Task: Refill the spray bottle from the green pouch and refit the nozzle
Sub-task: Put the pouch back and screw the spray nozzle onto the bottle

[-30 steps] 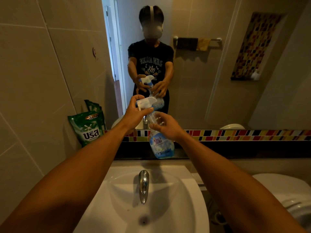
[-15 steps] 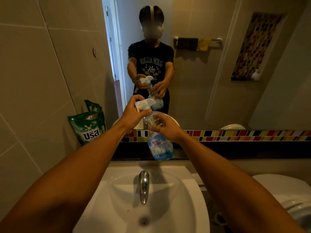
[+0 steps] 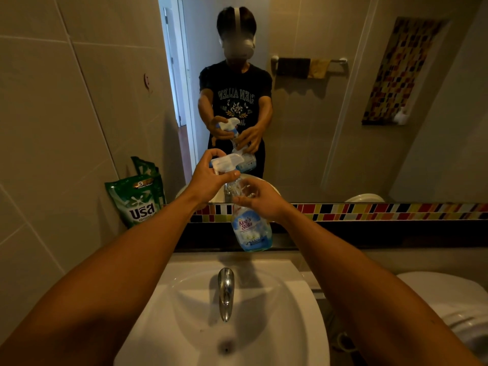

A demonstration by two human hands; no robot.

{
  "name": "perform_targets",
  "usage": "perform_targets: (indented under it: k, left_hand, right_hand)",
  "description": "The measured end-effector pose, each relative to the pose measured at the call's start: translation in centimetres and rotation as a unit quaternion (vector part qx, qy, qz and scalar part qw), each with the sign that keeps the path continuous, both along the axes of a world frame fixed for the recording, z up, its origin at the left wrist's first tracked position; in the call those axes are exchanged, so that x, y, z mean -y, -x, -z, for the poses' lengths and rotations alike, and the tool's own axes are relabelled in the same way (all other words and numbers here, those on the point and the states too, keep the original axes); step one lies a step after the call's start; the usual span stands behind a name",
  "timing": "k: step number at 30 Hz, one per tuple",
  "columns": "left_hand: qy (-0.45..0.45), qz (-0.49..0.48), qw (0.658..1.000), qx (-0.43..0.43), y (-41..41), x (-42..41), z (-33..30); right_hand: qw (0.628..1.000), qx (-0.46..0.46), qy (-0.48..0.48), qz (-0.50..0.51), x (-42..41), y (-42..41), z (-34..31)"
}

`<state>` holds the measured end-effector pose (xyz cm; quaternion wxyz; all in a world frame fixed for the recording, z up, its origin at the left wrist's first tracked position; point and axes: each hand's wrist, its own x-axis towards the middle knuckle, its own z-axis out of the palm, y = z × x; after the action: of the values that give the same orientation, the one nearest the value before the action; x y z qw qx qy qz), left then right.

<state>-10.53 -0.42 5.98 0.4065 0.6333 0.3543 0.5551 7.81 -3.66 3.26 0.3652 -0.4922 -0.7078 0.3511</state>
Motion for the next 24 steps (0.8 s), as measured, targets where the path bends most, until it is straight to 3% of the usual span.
perform_targets:
  k: [11,18,24]
  left_hand:
    - [0.044,0.058,0.996,-0.041,0.3,-0.3,-0.3]
    - [0.049,0.017,0.997,-0.062,-0.9,0.5,-0.2]
    - [0.142,0.011,0.989,-0.031,-1.0,1.6,2.0]
  right_hand:
    - [0.994,-0.061,0.090,-0.025,0.3,-1.0,-0.3]
    - [0.996,-0.048,0.074,0.002,0.4,-0.9,0.5]
    - [0.997,-0.029,0.060,0.042,-0.4,-1.3,1.9]
